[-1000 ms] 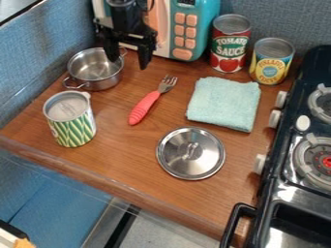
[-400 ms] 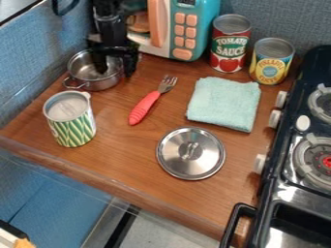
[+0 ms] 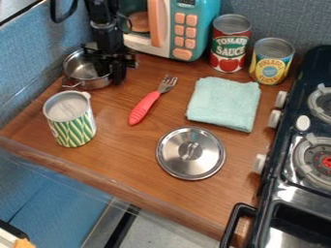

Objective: Moved the silver pot on the top of the towel

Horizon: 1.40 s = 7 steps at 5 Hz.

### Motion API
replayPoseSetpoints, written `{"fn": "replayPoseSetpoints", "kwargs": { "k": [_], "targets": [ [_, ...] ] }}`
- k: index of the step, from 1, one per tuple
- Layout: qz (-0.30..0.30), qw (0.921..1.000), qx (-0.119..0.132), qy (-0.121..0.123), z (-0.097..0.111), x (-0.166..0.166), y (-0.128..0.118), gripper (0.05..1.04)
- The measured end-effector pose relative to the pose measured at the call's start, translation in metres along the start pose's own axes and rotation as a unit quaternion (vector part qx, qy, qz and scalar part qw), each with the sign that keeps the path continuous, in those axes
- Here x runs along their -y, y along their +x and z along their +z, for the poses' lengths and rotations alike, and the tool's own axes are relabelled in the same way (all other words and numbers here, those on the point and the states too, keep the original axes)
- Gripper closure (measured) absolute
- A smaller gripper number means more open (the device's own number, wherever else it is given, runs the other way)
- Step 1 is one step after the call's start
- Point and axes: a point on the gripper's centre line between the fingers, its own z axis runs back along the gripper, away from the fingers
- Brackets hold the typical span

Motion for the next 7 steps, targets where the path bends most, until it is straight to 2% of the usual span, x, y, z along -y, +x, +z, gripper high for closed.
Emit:
{"fn": "replayPoseSetpoints", "kwargs": {
  "k": [1, 2, 3, 4, 5, 6, 7],
  "targets": [
    [-0.001, 0.9999, 0.005, 0.01, -0.001, 0.006, 0.003, 0.94],
    [-0.002, 0.9995, 0.002, 0.032, 0.01, 0.011, -0.001, 1.0],
    [-0.015, 0.9981, 0.019, 0.056, 0.036, 0.027, 0.002, 1.011],
    [-0.043, 0.9966, 0.028, 0.064, 0.051, 0.064, 0.006, 1.011],
    [-0.076, 0.9949, 0.029, 0.059, 0.054, 0.104, 0.007, 1.012],
    [-0.098, 0.9933, 0.043, 0.044, 0.063, 0.14, 0.013, 1.013],
    [-0.112, 0.9926, 0.033, 0.034, 0.055, 0.168, 0.011, 1.013]
  ]
}}
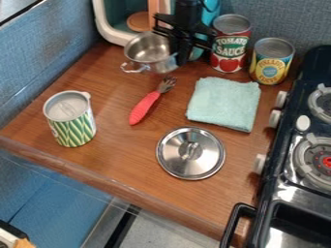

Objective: Moved the silver pot on the top of the towel

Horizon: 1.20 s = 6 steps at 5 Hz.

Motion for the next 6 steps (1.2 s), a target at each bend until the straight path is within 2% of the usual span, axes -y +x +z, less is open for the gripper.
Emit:
{"fn": "replayPoseSetpoints", "kwargs": {
  "k": [1, 2, 3, 4, 5, 6],
  "targets": [
    [-0.035, 0.9991, 0.009, -0.024, -0.002, 0.057, 0.006, 1.013],
    [0.005, 0.9989, -0.016, -0.043, -0.018, 0.079, -0.011, 1.013],
    [0.019, 0.9982, -0.011, -0.056, -0.021, 0.081, -0.011, 1.013],
    [0.019, 0.9972, -0.018, -0.069, -0.02, 0.091, -0.014, 1.013],
    [0.024, 0.9967, -0.011, -0.076, -0.022, 0.092, -0.011, 0.981],
    [0.037, 0.9969, -0.012, -0.068, -0.028, 0.09, -0.014, 0.806]
  ]
}}
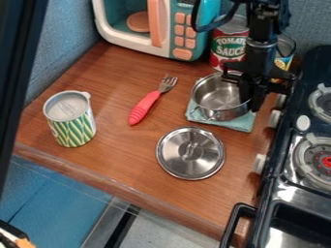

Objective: Moved the silver pot on the top of the towel

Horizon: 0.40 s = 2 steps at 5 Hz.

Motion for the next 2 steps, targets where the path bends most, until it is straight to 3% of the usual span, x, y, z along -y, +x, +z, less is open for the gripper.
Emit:
{"fn": "replayPoseSetpoints", "kwargs": {
  "k": [1, 2],
  "targets": [
    [0.014, 0.9996, 0.0, 0.023, -0.001, -0.002, -0.008, 0.511],
    [0.033, 0.9978, 0.047, 0.034, 0.035, -0.003, -0.016, 0.23]
  ]
}}
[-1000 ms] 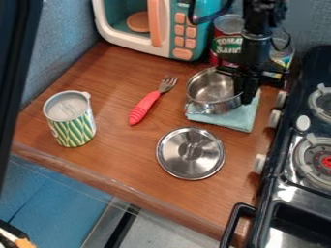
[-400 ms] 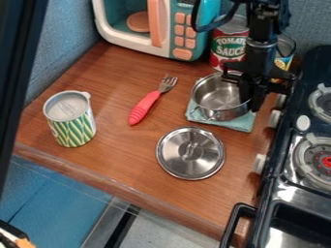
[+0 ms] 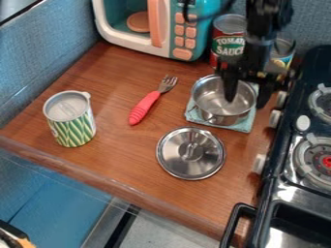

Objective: Moved the silver pot on the top of the towel

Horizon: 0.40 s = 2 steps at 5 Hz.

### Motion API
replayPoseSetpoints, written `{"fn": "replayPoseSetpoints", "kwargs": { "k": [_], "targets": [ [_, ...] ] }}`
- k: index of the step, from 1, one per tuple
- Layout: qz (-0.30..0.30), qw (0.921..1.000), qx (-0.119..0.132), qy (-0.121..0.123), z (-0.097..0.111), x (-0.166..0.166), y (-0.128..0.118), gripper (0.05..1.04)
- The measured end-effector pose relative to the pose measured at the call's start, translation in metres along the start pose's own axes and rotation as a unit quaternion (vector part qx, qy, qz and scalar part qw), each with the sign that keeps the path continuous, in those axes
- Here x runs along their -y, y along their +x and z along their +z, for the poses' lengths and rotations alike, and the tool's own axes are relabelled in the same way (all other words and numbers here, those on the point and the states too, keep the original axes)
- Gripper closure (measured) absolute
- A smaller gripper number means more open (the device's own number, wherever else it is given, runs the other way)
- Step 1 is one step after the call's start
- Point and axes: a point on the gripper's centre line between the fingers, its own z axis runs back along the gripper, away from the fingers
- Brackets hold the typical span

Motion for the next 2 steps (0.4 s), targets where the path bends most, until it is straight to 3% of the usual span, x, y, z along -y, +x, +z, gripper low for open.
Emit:
{"fn": "replayPoseSetpoints", "kwargs": {
  "k": [1, 2],
  "targets": [
    [0.016, 0.9989, 0.044, 0.004, 0.033, -0.01, -0.012, 0.077],
    [0.019, 0.9981, 0.059, -0.005, 0.046, -0.012, -0.021, 0.082]
  ]
}}
